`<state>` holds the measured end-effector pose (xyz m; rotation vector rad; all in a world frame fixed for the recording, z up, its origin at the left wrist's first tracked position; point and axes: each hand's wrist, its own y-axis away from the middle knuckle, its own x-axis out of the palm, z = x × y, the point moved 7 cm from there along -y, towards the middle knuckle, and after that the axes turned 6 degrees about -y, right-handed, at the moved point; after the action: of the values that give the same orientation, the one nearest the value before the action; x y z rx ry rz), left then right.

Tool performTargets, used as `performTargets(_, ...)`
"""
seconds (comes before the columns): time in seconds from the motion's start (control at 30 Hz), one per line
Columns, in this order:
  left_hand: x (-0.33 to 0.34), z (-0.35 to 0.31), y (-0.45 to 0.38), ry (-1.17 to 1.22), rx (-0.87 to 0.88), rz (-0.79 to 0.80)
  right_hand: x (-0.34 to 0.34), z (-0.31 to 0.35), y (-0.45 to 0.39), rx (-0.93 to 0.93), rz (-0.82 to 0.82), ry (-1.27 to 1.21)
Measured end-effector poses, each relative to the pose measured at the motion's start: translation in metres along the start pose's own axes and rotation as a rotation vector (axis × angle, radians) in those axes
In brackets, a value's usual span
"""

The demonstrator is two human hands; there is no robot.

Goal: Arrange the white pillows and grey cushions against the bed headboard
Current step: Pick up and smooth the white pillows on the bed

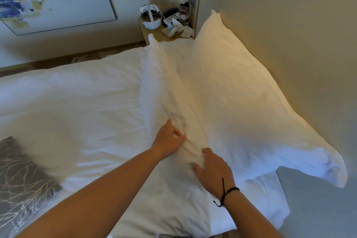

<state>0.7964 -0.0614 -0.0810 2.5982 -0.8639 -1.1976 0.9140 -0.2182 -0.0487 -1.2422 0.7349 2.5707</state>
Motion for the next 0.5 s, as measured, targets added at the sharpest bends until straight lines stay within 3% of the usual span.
performTargets(0.13,-0.009,0.037,0.032,0.091,-0.020,-0.009,0.004,0.037,-0.001,-0.076,-0.120,-0.016)
performTargets(0.23,-0.015,0.090,0.064,0.108,-0.088,-0.007,0.026,0.080,0.001,-0.221,-0.113,0.115)
performTargets(0.33,-0.029,0.168,0.107,0.131,-0.257,-0.020,0.069,0.128,0.006,-0.365,0.008,0.223)
performTargets(0.5,-0.068,0.314,0.209,0.206,-0.637,-0.114,0.166,0.195,0.016,-0.496,0.362,0.226)
